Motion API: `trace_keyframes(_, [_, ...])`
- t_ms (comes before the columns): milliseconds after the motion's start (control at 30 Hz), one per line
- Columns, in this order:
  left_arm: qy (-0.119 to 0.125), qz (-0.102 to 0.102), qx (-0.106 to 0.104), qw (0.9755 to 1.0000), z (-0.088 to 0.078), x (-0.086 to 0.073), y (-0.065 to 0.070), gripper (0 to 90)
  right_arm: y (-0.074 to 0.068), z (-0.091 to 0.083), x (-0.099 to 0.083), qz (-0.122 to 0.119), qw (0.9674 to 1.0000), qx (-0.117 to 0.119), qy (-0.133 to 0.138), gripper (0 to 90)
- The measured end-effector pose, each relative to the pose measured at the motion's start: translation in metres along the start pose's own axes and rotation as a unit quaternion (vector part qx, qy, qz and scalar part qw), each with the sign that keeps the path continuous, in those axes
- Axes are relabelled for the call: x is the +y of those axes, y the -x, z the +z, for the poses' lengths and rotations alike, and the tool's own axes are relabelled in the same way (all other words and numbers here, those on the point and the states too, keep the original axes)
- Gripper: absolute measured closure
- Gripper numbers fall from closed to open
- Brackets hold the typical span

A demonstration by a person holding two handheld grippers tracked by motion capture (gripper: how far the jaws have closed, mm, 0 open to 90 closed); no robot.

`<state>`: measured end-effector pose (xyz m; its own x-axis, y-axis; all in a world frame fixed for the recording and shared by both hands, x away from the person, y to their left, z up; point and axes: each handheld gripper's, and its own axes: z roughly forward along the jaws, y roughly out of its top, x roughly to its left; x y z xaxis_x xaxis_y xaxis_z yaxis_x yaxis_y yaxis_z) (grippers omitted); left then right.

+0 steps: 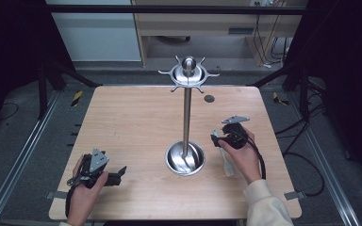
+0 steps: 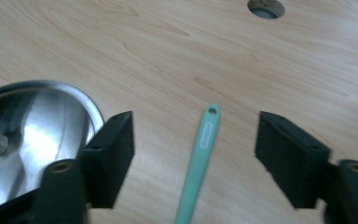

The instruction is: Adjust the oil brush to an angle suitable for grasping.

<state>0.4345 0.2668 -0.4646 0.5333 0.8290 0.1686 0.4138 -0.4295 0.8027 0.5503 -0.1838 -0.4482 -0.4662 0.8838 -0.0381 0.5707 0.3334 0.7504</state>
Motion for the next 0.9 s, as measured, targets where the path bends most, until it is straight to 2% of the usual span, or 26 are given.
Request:
trace_keyframes(200, [0.001, -0.004, 0.003, 1.0000, 0.000, -0.001, -0.001, 3.4, -0.011, 0.019, 0.010, -0.028, 0.9996, 0.005, 0.004, 55.9])
trace_keyframes(233, [0.001, -0.004, 0.003, 1.0000, 0.000, -0.001, -0.001, 3.4, -0.011, 0.019, 0.010, -0.028, 0.9996, 0.005, 0.004, 55.9])
trace_keyframes(267, [0.001, -0.002, 0.002, 1.0000, 0.000, 0.000, -0.001, 3.4, -0.018, 0.019, 0.008, -0.044, 0.9990, 0.009, -0.001, 62.2])
trace_keyframes(333, [0.001, -0.001, 0.001, 1.0000, 0.000, 0.000, 0.000, 3.4, -0.023, 0.018, 0.006, -0.059, 0.9982, 0.012, 0.000, 67.9])
trace_keyframes(400, [0.001, 0.000, 0.002, 1.0000, -0.001, 0.000, 0.001, 3.5, -0.028, 0.018, 0.003, -0.067, 0.9975, 0.021, -0.005, 73.4])
trace_keyframes(433, [0.001, 0.000, 0.002, 1.0000, -0.001, 0.000, 0.001, 3.4, -0.028, 0.018, 0.003, -0.067, 0.9975, 0.021, -0.005, 73.4])
trace_keyframes(467, [0.002, 0.000, 0.001, 1.0000, -0.001, 0.000, 0.001, 3.4, -0.033, 0.021, 0.002, -0.086, 0.9957, 0.027, -0.017, 78.4])
trace_keyframes(533, [0.002, 0.000, 0.001, 1.0000, -0.001, 0.000, 0.001, 3.4, -0.034, 0.022, 0.001, -0.092, 0.9952, 0.026, -0.022, 79.9])
trace_keyframes(567, [0.001, -0.001, 0.000, 1.0000, 0.000, 0.000, 0.000, 3.5, -0.035, 0.024, 0.000, -0.099, 0.9944, 0.021, -0.030, 84.3])
trace_keyframes(733, [0.002, -0.002, 0.000, 1.0000, 0.000, 0.000, 0.000, 3.5, -0.027, 0.024, -0.002, -0.084, 0.9958, 0.005, -0.035, 89.8])
trace_keyframes(900, [0.002, -0.001, 0.001, 1.0000, -0.001, 0.000, 0.000, 3.4, -0.021, 0.023, -0.005, -0.073, 0.9966, -0.004, -0.039, 90.0])
